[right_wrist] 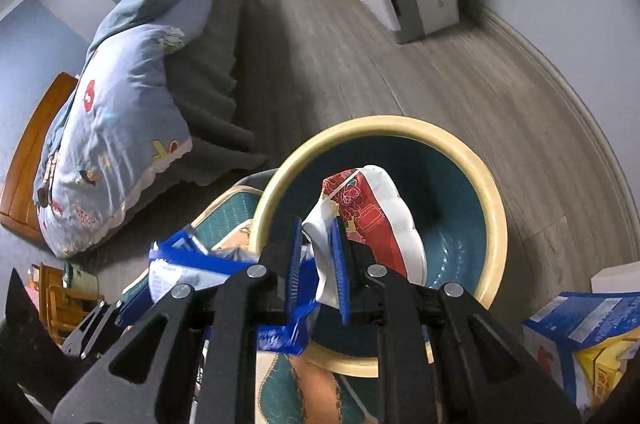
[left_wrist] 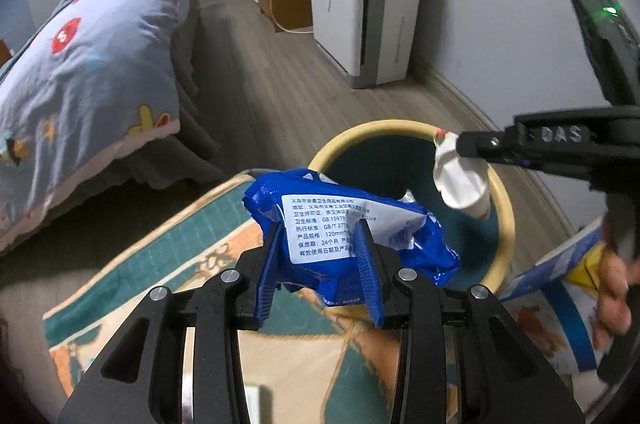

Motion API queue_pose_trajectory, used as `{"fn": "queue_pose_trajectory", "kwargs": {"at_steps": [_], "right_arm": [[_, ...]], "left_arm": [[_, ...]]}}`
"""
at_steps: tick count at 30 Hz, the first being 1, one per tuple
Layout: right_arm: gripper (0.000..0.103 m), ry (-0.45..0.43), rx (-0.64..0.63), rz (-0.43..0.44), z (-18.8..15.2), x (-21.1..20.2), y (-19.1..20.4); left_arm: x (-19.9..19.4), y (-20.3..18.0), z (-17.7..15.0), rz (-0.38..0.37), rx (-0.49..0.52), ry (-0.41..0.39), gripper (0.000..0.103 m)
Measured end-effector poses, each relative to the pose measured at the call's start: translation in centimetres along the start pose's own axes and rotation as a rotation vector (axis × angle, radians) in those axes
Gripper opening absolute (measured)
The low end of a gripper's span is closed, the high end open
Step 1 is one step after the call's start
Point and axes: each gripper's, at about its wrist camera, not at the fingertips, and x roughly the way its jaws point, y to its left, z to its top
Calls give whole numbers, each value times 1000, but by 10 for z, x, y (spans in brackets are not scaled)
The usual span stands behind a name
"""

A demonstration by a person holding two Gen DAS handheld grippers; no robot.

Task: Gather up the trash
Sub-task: 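Carry both items over the trash bin and open both tools to drop them, then move both open tools back over the trash pile on the cushion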

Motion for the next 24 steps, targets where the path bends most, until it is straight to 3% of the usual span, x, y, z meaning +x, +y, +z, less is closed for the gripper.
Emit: {"fn": "queue_pose_trajectory", "kwargs": {"at_steps": [4, 7, 9, 11, 16, 20, 24], "right_arm": [[16, -2, 15, 8, 2, 0, -9], [18, -6, 19, 9, 3, -2, -13], [28, -12, 29, 4, 2, -3, -13], [51, -20, 36, 4, 3, -5, -14], [90, -49, 20, 20, 3, -13, 0], [97, -61, -35, 19, 2, -19, 19], [97, -71, -89, 21, -7, -29, 43]], "left_arm": [[6, -4, 2, 2, -22, -18, 44], [1, -6, 3, 18, -10, -44, 60], [-3, -6, 4, 24, -9, -60, 66], [-8, -4, 3, 28, -15, -65, 75], [-33, 7, -3, 69, -23, -92, 90], [-64, 28, -15, 95, -62, -116, 91], [-102, 59, -31, 136, -116, -144, 93]]}}
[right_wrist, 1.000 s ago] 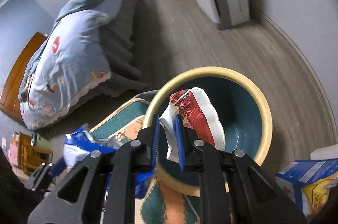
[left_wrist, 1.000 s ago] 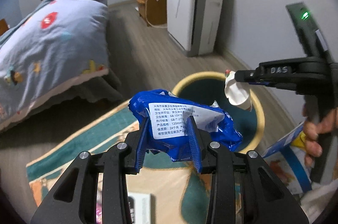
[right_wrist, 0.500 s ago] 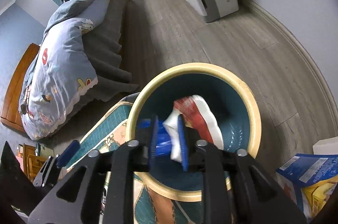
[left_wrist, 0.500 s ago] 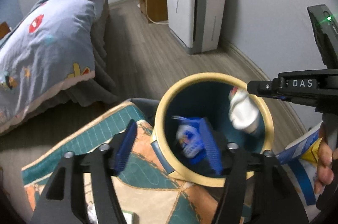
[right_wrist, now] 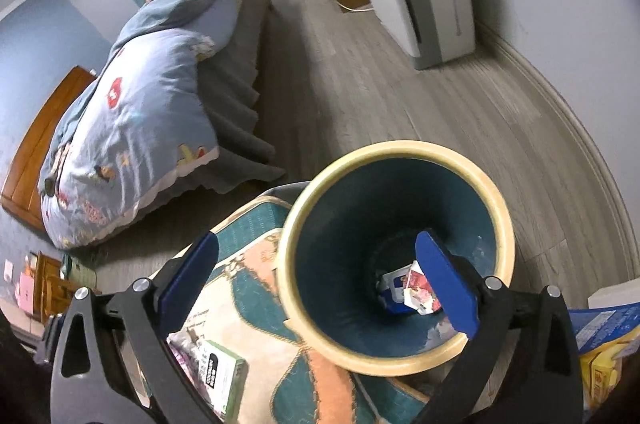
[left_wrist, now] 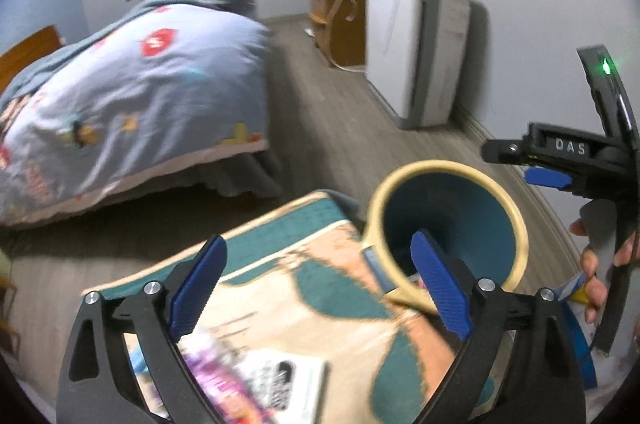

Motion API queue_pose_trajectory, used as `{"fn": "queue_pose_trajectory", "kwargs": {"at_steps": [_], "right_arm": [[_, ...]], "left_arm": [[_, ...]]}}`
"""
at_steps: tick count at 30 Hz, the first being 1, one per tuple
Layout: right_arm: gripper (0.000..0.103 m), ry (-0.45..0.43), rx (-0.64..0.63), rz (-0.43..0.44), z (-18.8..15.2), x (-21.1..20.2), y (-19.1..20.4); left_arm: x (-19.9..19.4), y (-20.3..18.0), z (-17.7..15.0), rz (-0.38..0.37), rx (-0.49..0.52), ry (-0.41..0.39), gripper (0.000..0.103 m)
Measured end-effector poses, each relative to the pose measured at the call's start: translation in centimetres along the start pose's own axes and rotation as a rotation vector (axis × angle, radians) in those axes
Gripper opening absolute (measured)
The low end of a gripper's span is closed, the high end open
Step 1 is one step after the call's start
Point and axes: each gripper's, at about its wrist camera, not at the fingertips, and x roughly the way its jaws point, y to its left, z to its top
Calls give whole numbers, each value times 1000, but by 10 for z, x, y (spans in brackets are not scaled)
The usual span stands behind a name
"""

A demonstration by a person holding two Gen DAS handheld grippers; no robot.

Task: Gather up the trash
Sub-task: 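Move both open tools back over the trash pile on the cushion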

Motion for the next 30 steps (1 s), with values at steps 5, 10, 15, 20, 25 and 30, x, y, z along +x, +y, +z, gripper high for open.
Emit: {"fn": "queue_pose_trajectory", "kwargs": {"at_steps": [5, 10, 15, 20, 25, 30], "right_arm": [[97, 6, -73, 10, -21, -14, 36], [97, 14, -128, 48, -49, -29, 73], [97, 36, -206, 49, -88, -37, 109], [97, 66, -250, 25, -120, -35, 131], [97, 76, -282, -15, -147, -28, 145], [97, 70, -293, -53, -164, -20, 151]], "left_arm": [[-46, 49, -22, 67, -55, -14, 95], [-88, 86, -54, 112, -100, -11, 95], [-119, 116, -87, 143, -142, -8, 95], [-134, 144, -116, 166, -204, -2, 95], [-139, 168, -134, 172, -270, -8, 95], [-135, 179, -144, 168, -292, -2, 95]]}}
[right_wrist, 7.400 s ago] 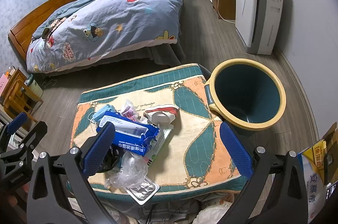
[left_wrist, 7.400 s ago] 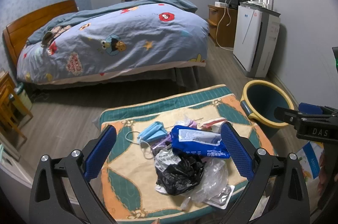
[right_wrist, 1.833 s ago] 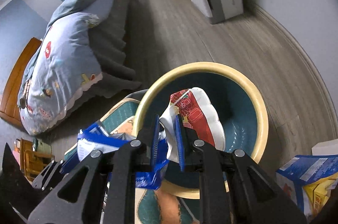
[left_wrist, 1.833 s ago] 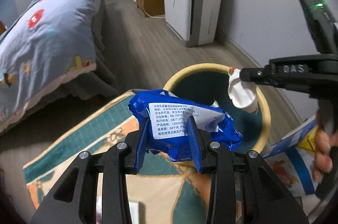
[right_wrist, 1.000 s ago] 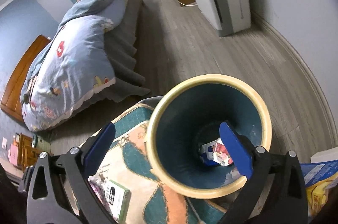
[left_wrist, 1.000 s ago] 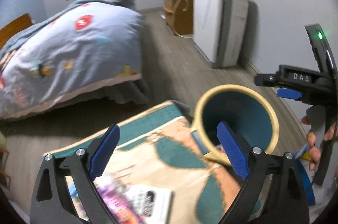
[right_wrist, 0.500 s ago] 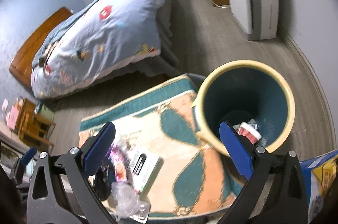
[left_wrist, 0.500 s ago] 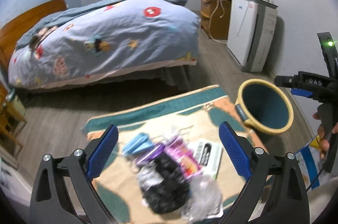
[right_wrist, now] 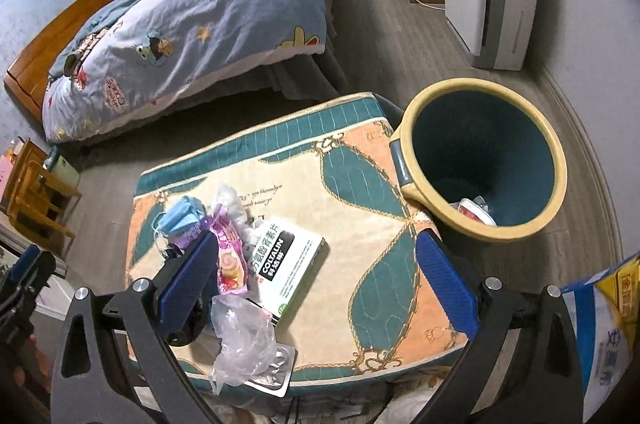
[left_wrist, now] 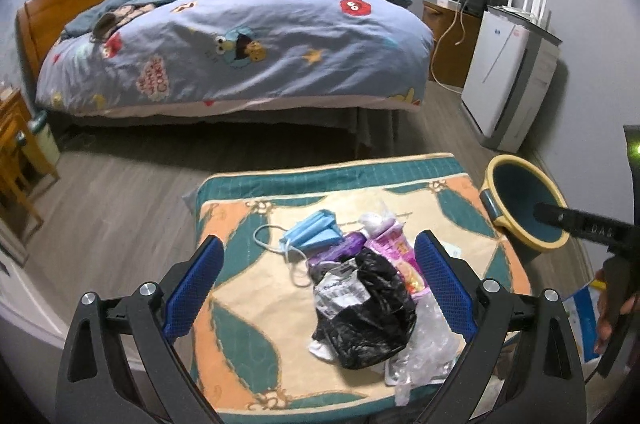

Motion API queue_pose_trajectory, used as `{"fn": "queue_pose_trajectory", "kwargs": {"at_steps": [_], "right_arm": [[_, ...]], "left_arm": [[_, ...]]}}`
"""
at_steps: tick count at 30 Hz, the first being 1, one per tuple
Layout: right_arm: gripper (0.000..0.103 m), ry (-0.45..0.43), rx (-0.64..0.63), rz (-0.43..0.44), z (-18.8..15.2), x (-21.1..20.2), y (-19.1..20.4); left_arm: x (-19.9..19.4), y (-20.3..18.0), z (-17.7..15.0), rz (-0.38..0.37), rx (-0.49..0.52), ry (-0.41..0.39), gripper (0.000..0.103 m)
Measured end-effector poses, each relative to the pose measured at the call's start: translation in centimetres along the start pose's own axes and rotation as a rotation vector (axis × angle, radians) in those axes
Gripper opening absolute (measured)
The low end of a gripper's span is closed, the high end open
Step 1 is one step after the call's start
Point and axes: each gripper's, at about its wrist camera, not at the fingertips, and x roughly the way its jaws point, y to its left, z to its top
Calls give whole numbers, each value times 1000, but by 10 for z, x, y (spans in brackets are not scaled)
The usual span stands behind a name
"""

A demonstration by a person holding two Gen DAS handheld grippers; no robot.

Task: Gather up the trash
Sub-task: 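Move both open tools back over the trash pile on the cushion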

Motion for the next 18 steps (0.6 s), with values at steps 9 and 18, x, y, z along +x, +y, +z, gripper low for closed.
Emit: {"fn": "queue_pose_trajectory", "kwargs": {"at_steps": [9, 18], "right_arm": [[97, 77, -4, -6, -34, 32, 19], [97, 214, -74, 21, -75, 66, 43]], "left_arm": [[8, 2, -2, 25, 43, -15, 96], [10, 5, 2, 35, 40, -13, 96]]}}
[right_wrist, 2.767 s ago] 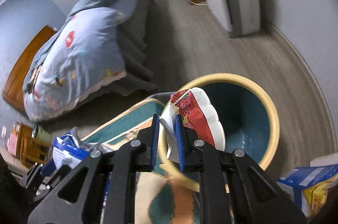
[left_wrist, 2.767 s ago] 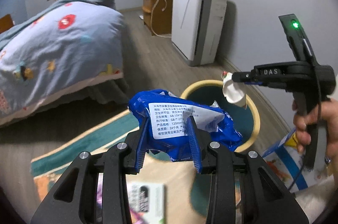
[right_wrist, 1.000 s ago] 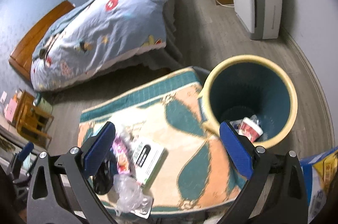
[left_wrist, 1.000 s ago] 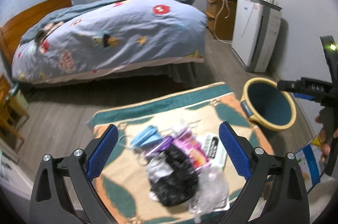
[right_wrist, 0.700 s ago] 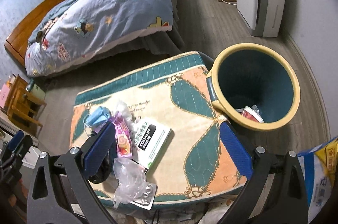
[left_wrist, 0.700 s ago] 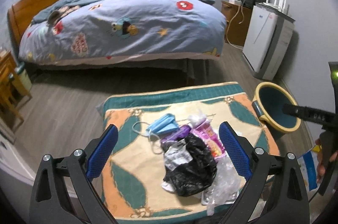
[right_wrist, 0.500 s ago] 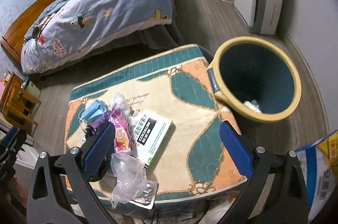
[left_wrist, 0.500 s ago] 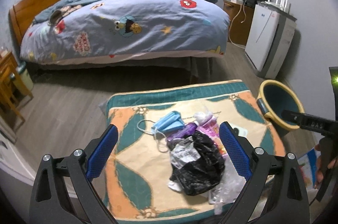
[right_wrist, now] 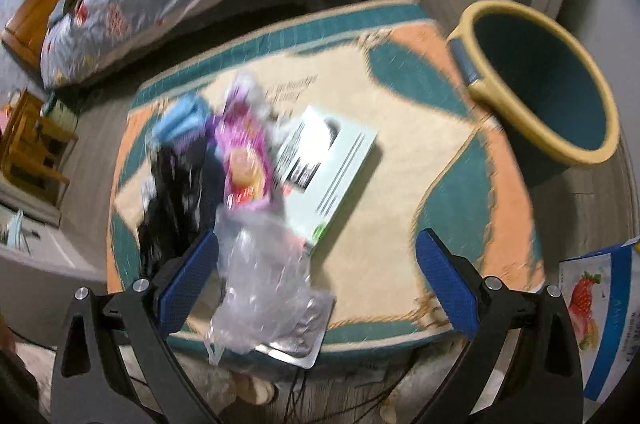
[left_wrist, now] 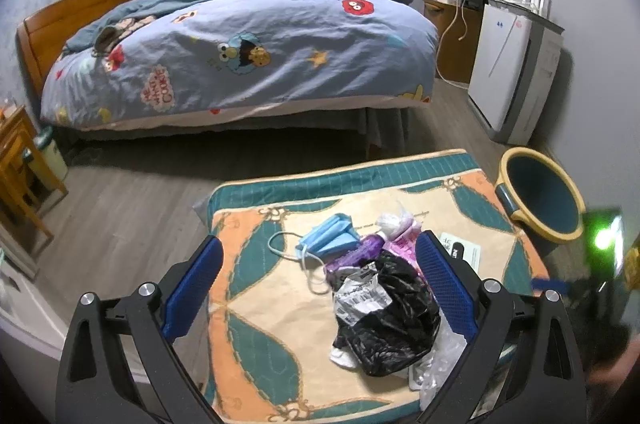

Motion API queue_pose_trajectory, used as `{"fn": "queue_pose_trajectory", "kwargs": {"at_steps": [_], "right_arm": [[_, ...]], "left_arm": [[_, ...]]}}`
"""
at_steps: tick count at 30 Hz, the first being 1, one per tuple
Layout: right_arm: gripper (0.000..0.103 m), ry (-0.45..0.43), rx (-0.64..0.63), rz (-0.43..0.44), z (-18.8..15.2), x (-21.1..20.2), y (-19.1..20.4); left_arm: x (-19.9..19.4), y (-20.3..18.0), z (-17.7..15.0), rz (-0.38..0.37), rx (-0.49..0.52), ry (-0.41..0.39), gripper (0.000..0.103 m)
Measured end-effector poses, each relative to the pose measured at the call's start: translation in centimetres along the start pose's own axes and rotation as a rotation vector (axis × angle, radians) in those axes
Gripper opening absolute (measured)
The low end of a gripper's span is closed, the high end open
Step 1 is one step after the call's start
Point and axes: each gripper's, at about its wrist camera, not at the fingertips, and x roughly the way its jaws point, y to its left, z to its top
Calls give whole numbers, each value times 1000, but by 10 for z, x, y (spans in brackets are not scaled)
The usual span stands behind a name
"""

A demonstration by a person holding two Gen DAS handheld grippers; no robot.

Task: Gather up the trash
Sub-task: 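Move both open tools back over the trash pile on the cushion, then grasp the black plastic bag with the left tool while the right tool grasps the clear plastic bag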

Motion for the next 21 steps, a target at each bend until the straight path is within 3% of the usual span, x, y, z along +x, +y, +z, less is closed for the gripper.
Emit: {"fn": "queue_pose_trajectory", "kwargs": {"at_steps": [3, 6, 7, 8, 14, 21], "right_arm": [[91, 54, -41, 18, -8, 14, 11], [50, 96, -69, 53, -11, 23, 18], [28, 104, -59, 79, -11, 24, 18], [19, 108, -49, 94, -10, 24, 17], [10, 53, -34, 114, 18, -10, 8], [9, -134, -153, 47, 76, -80, -7]], "left_arm": [[1, 2, 0, -4, -13, 6, 96], [2, 2, 0, 0, -10, 7, 96], [2, 2, 0, -1, -10, 7, 96], [3, 1, -1, 0, -9, 8, 96], [10, -1, -4, 12, -1, 28, 96], [26, -13, -8, 1, 33, 66, 96]]}}
